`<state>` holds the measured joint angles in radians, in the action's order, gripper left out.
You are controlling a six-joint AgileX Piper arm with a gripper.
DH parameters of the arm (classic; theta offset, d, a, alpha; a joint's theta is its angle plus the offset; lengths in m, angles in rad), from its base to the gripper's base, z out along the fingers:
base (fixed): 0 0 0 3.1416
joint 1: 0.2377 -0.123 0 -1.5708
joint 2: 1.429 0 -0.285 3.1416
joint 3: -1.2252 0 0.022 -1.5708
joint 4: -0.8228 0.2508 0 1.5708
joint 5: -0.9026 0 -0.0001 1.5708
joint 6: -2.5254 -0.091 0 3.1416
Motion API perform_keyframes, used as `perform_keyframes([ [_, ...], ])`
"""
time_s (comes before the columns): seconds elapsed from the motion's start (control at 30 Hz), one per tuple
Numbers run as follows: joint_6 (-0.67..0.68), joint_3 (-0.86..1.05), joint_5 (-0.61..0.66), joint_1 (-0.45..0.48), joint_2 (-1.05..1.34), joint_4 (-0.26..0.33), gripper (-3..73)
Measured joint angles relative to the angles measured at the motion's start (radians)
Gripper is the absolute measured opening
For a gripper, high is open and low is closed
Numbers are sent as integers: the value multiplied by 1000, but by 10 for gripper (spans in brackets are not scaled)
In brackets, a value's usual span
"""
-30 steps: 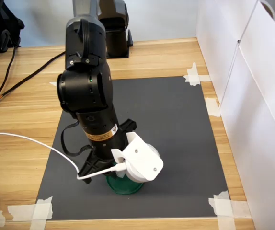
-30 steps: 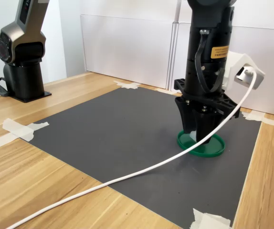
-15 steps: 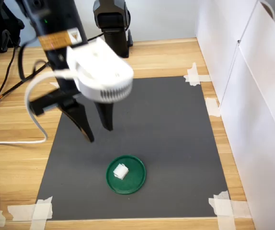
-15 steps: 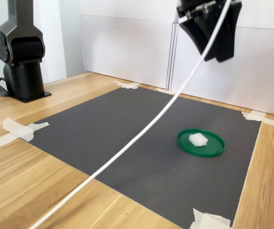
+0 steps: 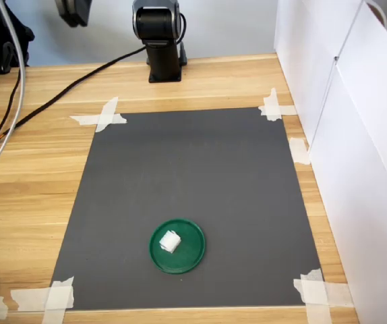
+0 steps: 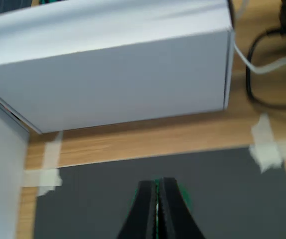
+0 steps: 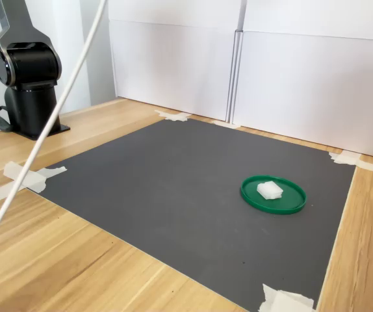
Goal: Grasp a white terminal and put it in the green lid.
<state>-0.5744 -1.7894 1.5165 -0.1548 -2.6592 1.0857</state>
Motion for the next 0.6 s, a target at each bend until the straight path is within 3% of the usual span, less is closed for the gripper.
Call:
perform_keyframes([
  [0.1, -88, 160, -62, 0, 119, -12, -20],
  [0.37, -104, 584, -296, 0, 340, -23, -20],
  [0.6, -32, 802, -298, 0, 441, -73, -21],
])
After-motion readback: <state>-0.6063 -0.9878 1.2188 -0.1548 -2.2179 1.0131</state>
